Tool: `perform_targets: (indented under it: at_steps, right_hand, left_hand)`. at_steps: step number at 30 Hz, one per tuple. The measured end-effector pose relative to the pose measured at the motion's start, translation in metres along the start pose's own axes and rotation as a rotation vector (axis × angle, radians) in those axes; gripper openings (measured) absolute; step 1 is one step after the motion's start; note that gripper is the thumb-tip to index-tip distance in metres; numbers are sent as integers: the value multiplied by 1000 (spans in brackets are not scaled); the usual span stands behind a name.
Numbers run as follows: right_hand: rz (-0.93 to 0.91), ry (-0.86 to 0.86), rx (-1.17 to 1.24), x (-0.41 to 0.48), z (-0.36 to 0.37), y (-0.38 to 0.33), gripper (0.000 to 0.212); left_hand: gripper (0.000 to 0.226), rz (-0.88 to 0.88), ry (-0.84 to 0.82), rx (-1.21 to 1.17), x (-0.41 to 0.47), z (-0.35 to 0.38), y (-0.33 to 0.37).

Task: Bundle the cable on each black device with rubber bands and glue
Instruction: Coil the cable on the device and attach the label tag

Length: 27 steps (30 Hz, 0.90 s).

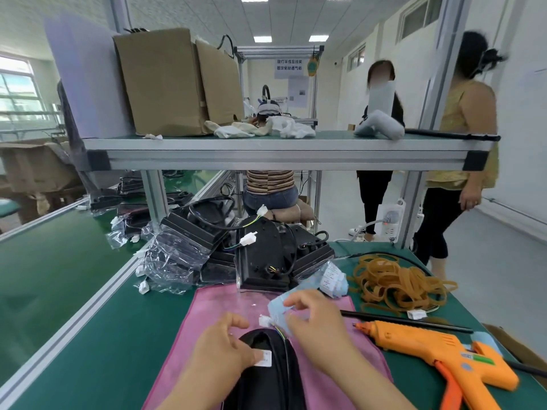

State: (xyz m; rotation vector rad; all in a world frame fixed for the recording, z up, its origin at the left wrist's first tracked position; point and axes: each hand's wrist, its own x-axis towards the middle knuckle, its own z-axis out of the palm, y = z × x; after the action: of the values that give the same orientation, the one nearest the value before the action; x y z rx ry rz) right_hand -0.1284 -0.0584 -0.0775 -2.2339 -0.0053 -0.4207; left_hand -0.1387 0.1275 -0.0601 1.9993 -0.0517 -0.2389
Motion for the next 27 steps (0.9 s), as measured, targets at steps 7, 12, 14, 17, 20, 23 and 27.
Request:
perform_targets:
  at_steps: [7, 12, 14, 17, 20, 23, 27]
  right_hand:
    - [42, -183, -115, -13, 20, 3, 21]
    - [12, -166, -133, -18, 20, 8, 19]
    - [11, -169, -127, -20, 20, 9, 21]
    - [25, -176, -144, -24, 19, 8, 31]
    - [60, -197, -172, -27, 19, 5, 44]
    - [105, -233, -171, -25, 16, -1, 43]
    - [141, -258, -134, -23, 14, -6, 36]
  left_hand:
    - [40, 44, 117, 167, -2, 14, -4]
    - [32, 109, 193, 446, -7, 22, 0]
    - [31, 127, 193, 519, -6, 25, 1]
    - [39, 141, 165, 612, -2, 26, 1]
    - [43, 160, 154, 658, 1, 26, -1]
    - [43, 174, 158, 615, -2, 26, -7]
    - [68, 126, 173, 425, 6, 19, -22]
